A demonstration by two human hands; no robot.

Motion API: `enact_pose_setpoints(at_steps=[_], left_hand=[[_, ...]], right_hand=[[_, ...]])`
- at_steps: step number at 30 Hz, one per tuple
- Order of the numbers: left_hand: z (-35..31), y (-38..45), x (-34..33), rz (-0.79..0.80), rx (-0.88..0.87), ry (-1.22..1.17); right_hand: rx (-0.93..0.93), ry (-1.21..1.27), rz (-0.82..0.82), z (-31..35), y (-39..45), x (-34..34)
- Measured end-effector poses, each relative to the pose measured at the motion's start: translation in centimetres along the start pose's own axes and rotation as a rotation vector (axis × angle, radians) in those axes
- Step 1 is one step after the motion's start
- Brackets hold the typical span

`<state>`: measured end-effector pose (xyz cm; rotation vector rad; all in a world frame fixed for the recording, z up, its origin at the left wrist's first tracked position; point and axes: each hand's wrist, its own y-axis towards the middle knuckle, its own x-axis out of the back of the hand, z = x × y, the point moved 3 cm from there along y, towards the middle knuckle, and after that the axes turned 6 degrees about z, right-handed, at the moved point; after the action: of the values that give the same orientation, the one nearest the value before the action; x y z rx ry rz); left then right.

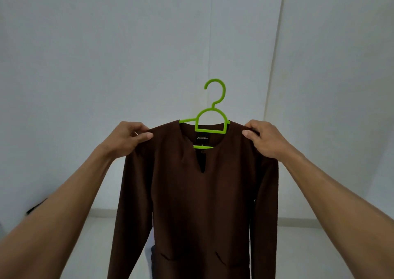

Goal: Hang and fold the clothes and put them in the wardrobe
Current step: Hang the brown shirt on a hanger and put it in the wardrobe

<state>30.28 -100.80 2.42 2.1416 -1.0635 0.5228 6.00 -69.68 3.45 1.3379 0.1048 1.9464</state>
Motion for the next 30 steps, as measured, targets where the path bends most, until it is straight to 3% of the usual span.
enact_pose_setpoints(at_steps=[4,9,14,18,30], left_hand=[[-0.5,0.3,0.0,0.01,-0.007,-0.107],[0.4,1.0,-0.6,0.162,0.041,0.099],[-2.2,1.7,-3.2,0.045,-0.16,0.103],[-4.2,2.8,-4.8,-0.081,-0.223,0.137],[-8.2,5.8,-8.7,0.071,-0.285,0.126]], right_hand=[[-0.012,0.031,-0.016,-0.2,-0.2,0.6],[-0.016,0.032,-0.02,-0.2,-0.5,0.8],[-0.049,0.058,-0.021,-0.3,-0.8,1.8],[-0.055,0.029,0.018,-0.5,-1.0,2.8],[-0.088,-0.08,-0.002,-1.7,-2.7,6.6]])
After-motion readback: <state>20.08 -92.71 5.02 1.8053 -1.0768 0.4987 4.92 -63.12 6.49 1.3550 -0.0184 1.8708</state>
